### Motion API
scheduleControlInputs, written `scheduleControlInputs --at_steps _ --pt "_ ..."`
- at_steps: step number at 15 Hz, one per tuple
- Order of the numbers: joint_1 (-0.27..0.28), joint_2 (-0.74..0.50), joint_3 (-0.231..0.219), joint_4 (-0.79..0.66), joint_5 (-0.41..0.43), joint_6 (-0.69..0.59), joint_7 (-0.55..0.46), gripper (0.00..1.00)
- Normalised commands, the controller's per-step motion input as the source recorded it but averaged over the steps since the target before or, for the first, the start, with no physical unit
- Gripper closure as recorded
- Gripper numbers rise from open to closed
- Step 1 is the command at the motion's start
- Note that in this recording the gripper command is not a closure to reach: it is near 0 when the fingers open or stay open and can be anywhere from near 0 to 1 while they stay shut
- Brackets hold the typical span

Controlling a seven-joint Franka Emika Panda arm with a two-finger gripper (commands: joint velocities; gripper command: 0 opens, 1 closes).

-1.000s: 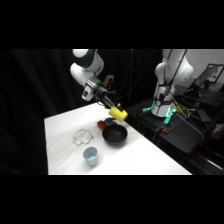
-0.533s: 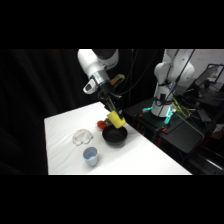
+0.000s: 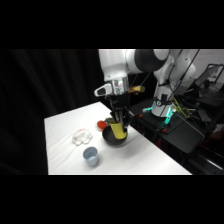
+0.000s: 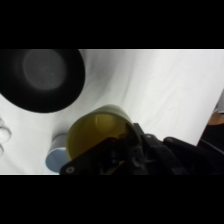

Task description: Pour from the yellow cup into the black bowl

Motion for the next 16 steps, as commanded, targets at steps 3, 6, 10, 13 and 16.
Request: scheduleControlInputs --at_steps 3,6,10,13,16 --pt "0.095 0.2 0.027 0.01 -0.94 0.48 0.91 0.1" --pt "0.101 0.37 -0.06 0.26 -0.697 0.19 0.67 0.11" --pt "0.139 0.37 -0.038 0.4 -0.193 -0.03 0.21 0.12" --pt "0.16 0.34 -0.009 0.45 -0.024 -0.1 0.08 0.12" --pt "0.11 0.37 -0.028 0.45 0.022 -0.15 0.0 0.12"
